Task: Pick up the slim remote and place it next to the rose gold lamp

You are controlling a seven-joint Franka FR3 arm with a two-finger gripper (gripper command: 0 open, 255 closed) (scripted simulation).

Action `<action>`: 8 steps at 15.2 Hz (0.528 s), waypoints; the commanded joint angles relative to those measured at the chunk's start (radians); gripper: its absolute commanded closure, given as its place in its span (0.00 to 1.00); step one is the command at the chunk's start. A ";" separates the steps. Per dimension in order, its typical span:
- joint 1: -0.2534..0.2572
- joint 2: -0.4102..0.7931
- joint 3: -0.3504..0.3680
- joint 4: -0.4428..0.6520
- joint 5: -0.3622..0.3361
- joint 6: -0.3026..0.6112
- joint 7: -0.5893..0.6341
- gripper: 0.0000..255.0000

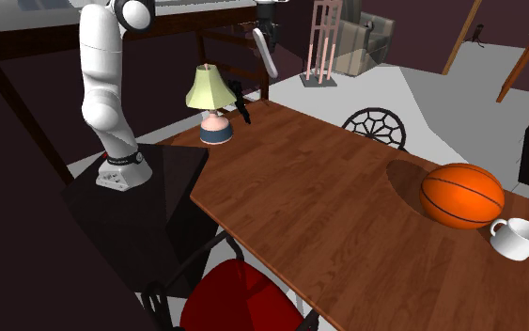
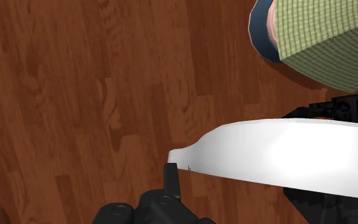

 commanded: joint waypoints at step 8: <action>0.007 -0.031 0.004 -0.156 0.000 0.125 0.015 1.00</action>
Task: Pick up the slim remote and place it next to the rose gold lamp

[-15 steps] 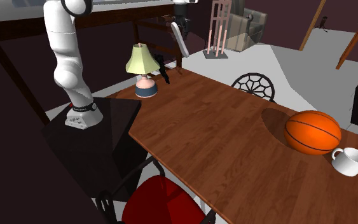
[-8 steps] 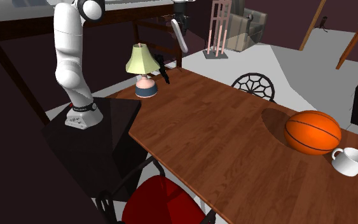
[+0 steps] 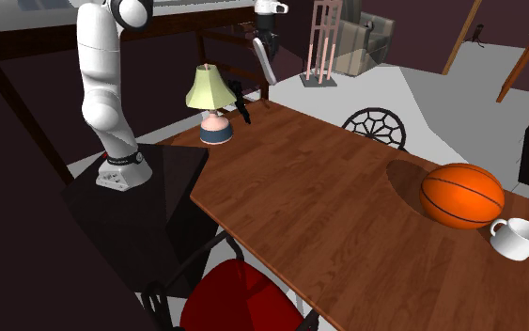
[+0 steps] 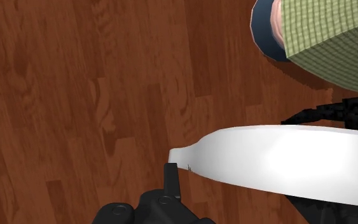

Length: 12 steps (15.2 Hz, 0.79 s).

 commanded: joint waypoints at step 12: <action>-0.002 -0.020 0.000 -0.205 0.001 0.187 0.001 1.00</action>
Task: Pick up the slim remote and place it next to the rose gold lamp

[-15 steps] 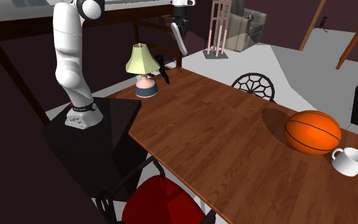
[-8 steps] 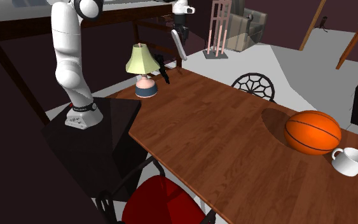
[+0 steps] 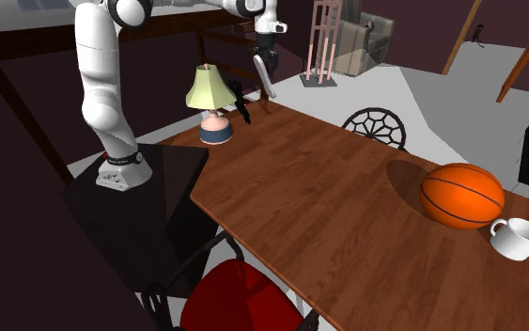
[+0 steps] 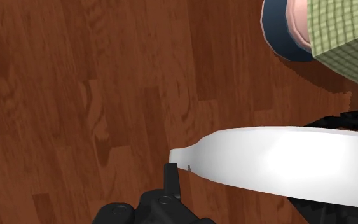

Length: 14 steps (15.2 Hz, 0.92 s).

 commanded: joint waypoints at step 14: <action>-0.001 0.026 -0.001 -0.164 -0.002 0.191 0.000 1.00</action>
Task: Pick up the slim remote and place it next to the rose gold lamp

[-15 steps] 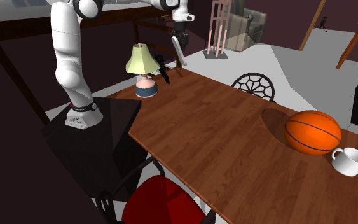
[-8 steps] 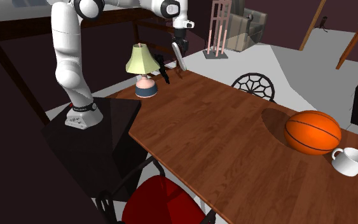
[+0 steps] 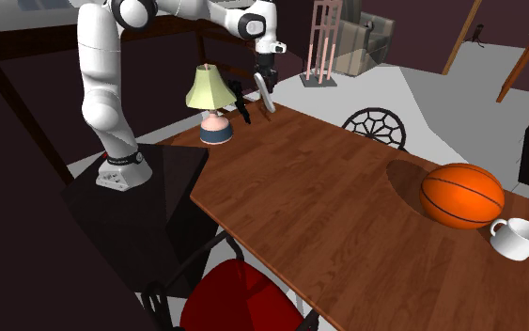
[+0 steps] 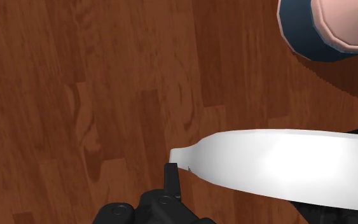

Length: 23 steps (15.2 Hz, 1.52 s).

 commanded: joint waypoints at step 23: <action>0.001 0.125 -0.003 -0.150 -0.008 0.275 0.005 1.00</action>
